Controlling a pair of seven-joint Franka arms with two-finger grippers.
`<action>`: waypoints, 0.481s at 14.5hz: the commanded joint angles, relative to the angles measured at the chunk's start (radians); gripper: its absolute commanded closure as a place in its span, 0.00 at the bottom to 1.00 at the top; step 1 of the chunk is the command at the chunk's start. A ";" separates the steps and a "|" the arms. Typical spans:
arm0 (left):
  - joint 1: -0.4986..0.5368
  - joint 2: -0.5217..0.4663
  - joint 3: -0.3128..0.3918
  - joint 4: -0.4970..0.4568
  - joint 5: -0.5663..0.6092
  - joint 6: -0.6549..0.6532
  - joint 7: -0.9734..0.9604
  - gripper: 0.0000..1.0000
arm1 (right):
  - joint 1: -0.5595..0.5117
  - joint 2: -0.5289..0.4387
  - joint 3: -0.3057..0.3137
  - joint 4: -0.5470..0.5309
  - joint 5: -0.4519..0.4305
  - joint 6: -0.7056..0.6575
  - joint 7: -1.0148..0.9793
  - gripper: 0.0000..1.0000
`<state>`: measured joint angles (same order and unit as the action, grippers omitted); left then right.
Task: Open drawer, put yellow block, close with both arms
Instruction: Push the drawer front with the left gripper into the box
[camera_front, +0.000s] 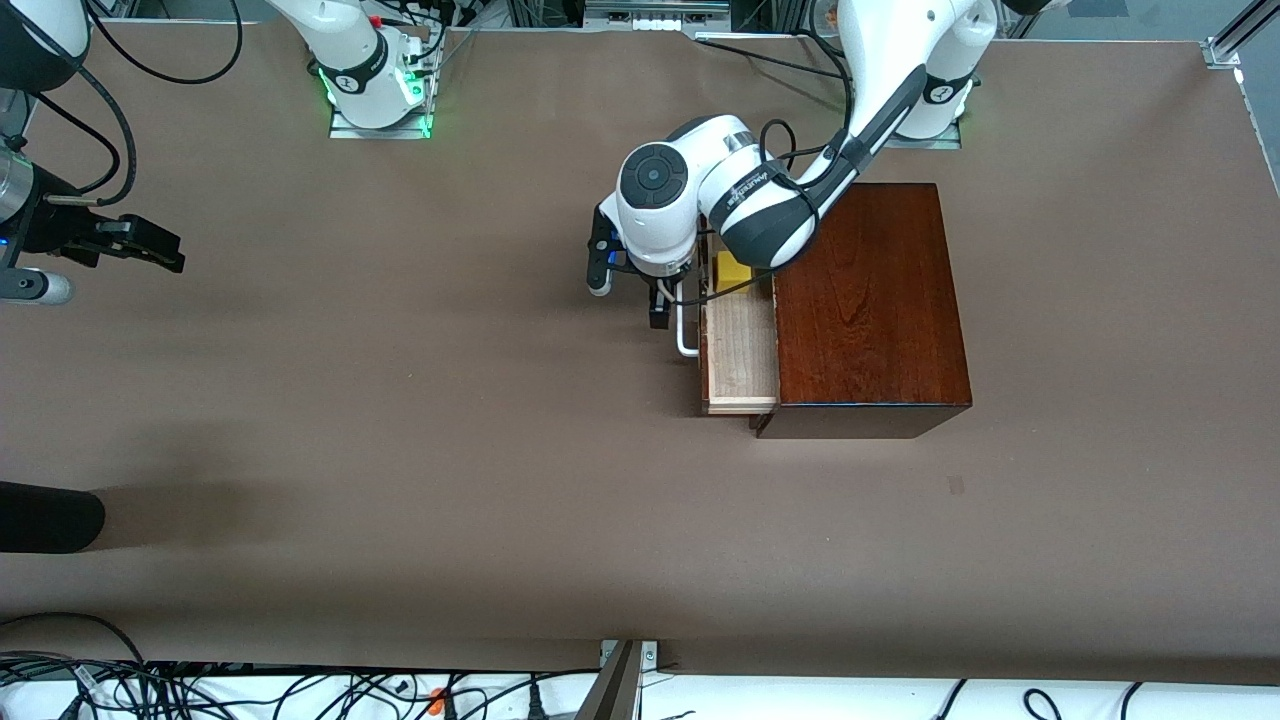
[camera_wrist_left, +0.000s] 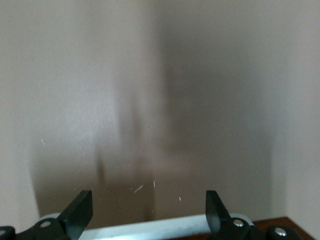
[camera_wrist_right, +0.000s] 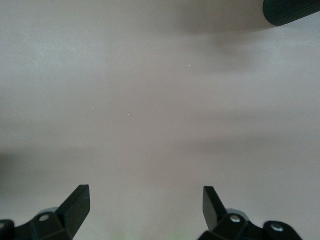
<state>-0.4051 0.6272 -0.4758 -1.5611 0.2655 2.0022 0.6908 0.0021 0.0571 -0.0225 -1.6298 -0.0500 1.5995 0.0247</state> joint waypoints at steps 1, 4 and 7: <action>0.011 -0.014 0.006 0.006 0.034 -0.083 0.018 0.00 | 0.013 -0.020 -0.011 -0.022 -0.004 0.008 -0.006 0.00; 0.037 -0.020 0.008 0.007 0.040 -0.134 0.018 0.00 | 0.013 -0.016 -0.008 -0.019 0.001 0.013 -0.008 0.00; 0.067 -0.032 0.008 0.007 0.050 -0.172 0.019 0.00 | 0.013 -0.016 -0.005 -0.012 0.001 -0.007 0.001 0.00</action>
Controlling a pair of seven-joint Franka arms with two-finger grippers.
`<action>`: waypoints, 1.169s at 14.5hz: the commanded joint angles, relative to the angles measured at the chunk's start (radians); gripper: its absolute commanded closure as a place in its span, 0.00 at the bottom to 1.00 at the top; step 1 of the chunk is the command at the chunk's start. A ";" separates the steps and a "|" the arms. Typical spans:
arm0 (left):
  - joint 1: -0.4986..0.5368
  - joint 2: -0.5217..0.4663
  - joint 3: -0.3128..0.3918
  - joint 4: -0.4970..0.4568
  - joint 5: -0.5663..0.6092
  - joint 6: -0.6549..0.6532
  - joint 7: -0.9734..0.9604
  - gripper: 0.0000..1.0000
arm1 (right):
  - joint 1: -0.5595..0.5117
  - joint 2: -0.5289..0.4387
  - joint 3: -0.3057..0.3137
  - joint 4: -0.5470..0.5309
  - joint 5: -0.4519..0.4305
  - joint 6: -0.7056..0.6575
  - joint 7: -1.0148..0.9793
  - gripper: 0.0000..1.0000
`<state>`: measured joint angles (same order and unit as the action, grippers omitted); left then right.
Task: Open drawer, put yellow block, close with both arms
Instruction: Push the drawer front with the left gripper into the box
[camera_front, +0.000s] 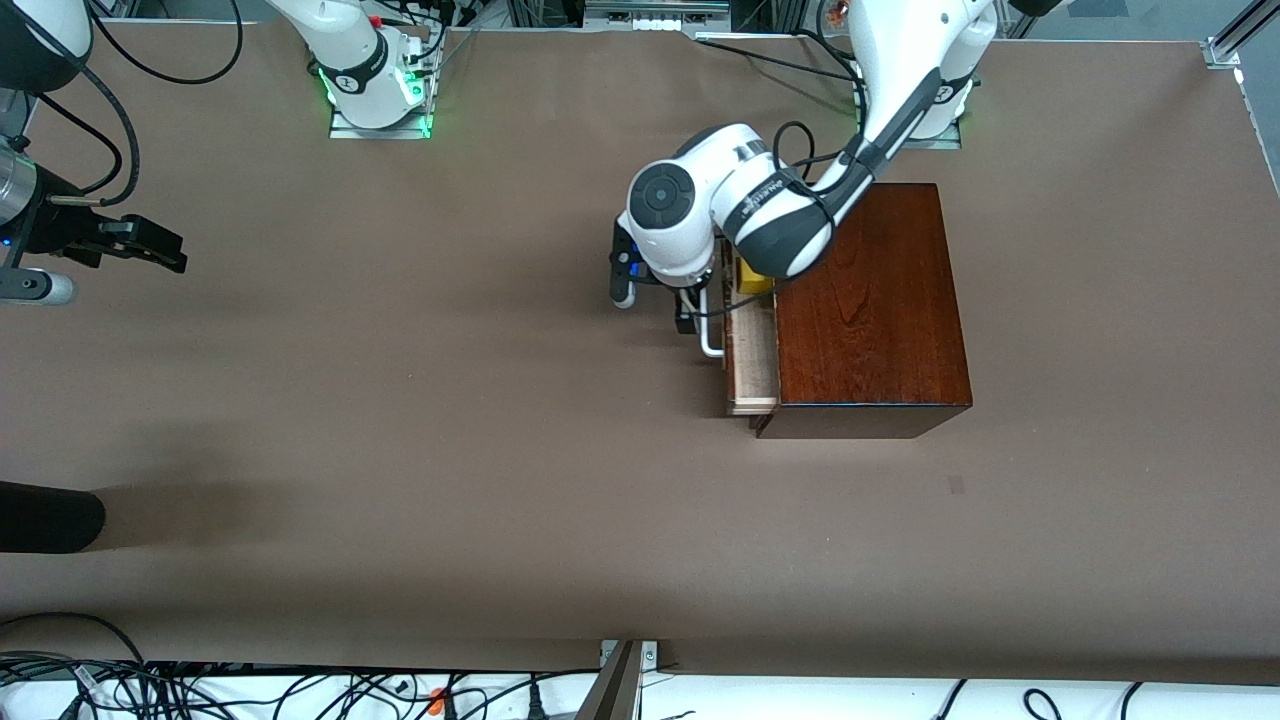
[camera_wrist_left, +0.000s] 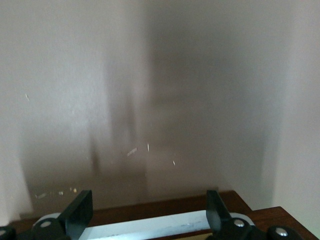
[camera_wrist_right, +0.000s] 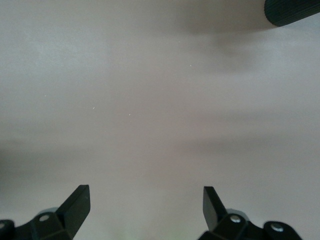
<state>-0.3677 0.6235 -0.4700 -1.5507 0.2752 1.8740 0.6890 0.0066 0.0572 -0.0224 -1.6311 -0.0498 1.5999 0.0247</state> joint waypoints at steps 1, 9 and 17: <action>0.044 -0.030 0.002 -0.003 0.041 -0.055 0.021 0.00 | 0.009 -0.014 -0.005 -0.012 0.002 -0.009 0.003 0.00; 0.072 -0.038 -0.002 -0.002 0.039 -0.081 0.020 0.00 | 0.007 -0.004 -0.013 -0.003 0.010 0.012 -0.014 0.00; 0.082 -0.053 -0.002 -0.002 0.039 -0.102 0.021 0.00 | 0.007 -0.004 -0.011 -0.001 0.031 0.020 -0.012 0.00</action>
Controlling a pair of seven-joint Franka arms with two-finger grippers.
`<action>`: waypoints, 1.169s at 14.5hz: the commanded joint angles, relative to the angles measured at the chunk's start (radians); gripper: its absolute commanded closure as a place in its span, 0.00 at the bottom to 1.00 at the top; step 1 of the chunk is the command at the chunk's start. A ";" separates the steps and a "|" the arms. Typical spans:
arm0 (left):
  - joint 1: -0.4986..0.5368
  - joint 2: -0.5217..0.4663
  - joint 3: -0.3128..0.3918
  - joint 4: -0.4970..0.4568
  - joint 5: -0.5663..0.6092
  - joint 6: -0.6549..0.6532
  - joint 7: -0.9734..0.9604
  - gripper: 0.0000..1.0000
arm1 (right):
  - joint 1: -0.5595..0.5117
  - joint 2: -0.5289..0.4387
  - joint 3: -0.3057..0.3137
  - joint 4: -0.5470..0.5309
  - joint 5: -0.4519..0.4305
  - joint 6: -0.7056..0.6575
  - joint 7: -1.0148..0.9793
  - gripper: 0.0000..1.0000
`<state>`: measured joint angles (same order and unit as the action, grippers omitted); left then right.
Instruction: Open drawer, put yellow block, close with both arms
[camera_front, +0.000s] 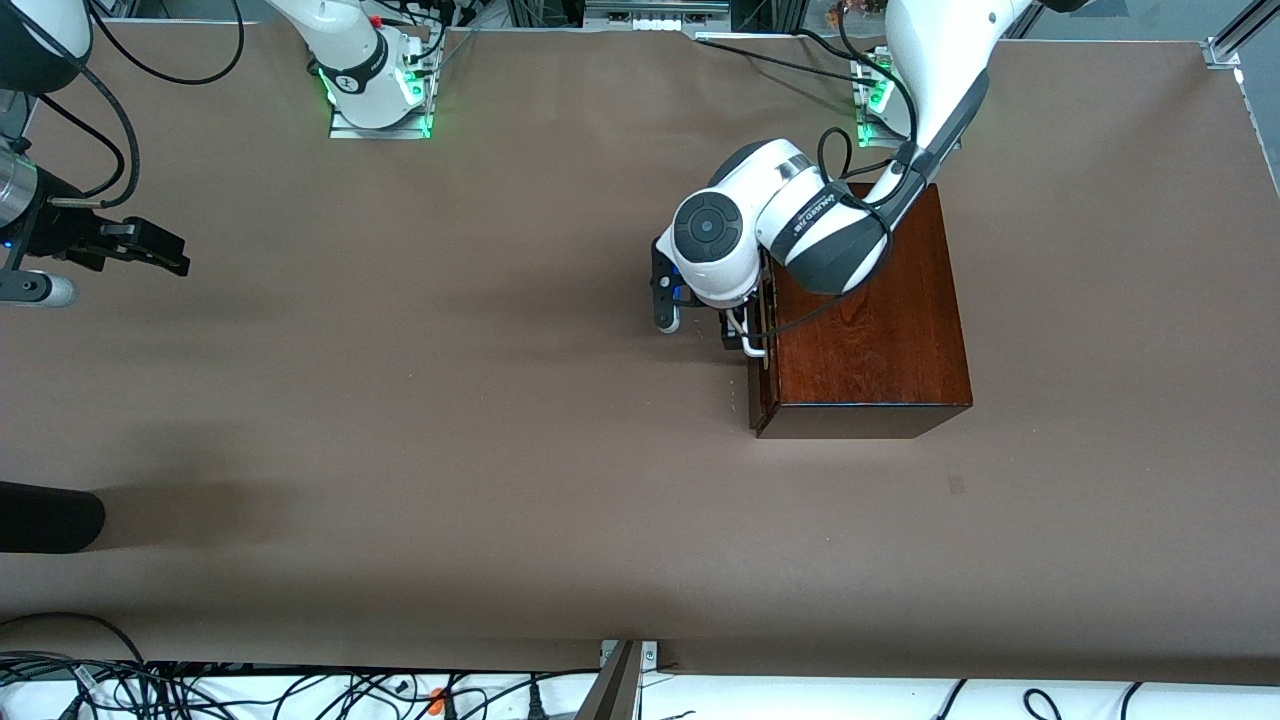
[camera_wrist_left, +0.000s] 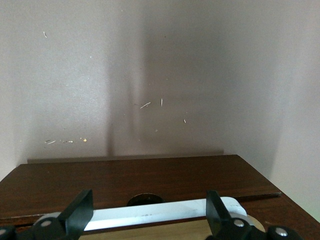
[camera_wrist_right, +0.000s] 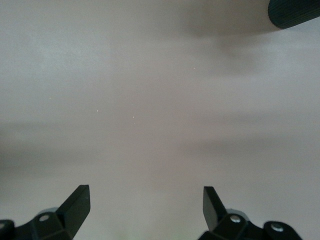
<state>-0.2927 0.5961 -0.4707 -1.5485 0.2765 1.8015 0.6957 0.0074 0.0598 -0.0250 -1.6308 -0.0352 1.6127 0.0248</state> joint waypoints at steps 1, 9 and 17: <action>0.006 -0.025 -0.003 -0.002 0.038 -0.028 0.013 0.00 | 0.006 -0.006 -0.010 -0.001 0.017 0.010 -0.013 0.00; 0.085 -0.215 -0.008 0.068 -0.054 -0.192 -0.085 0.00 | 0.006 -0.005 -0.010 -0.001 0.015 0.030 -0.008 0.00; 0.273 -0.318 0.120 0.193 -0.098 -0.346 -0.272 0.00 | 0.006 -0.005 -0.010 0.000 0.015 0.032 -0.008 0.00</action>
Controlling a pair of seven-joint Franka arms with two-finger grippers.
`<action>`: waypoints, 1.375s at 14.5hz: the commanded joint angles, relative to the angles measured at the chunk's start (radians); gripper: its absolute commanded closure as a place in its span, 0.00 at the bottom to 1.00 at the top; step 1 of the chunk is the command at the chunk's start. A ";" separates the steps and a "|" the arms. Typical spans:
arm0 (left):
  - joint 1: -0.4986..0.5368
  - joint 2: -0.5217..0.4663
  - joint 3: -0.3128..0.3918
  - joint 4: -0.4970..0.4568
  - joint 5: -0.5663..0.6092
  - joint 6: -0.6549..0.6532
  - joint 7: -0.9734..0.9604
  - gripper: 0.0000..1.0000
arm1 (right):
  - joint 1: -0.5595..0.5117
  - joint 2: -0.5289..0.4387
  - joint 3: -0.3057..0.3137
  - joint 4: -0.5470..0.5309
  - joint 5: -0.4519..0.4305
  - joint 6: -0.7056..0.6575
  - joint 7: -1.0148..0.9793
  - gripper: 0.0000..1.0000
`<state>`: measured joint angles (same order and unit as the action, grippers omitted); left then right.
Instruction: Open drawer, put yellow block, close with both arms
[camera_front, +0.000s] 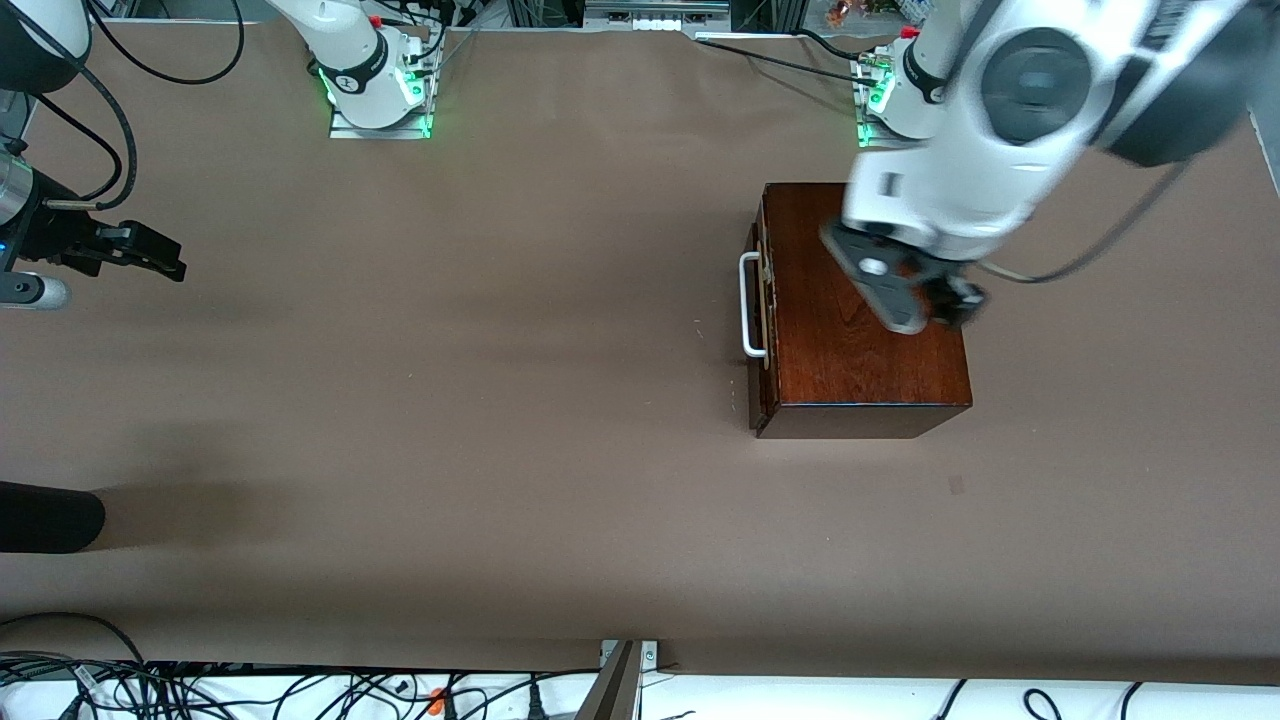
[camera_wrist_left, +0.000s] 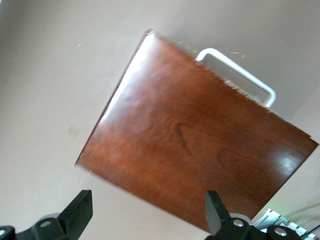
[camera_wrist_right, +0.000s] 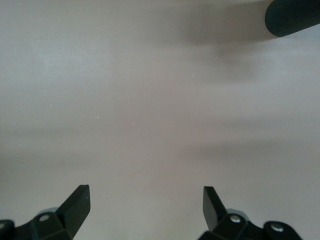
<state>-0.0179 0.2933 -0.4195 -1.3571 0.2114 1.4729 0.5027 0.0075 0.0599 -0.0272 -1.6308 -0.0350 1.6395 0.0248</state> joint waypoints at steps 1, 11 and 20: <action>-0.010 -0.032 0.140 -0.019 -0.079 -0.011 -0.146 0.00 | 0.006 -0.005 -0.008 0.002 0.015 0.006 -0.008 0.00; -0.062 -0.353 0.406 -0.373 -0.204 0.155 -0.427 0.00 | 0.006 -0.008 -0.008 0.002 0.014 0.005 -0.008 0.00; -0.077 -0.347 0.416 -0.370 -0.202 0.165 -0.492 0.00 | 0.006 -0.006 -0.008 0.002 0.014 0.005 -0.008 0.00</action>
<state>-0.0825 -0.0409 -0.0193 -1.7129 0.0233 1.6290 0.0159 0.0076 0.0598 -0.0274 -1.6305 -0.0350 1.6427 0.0248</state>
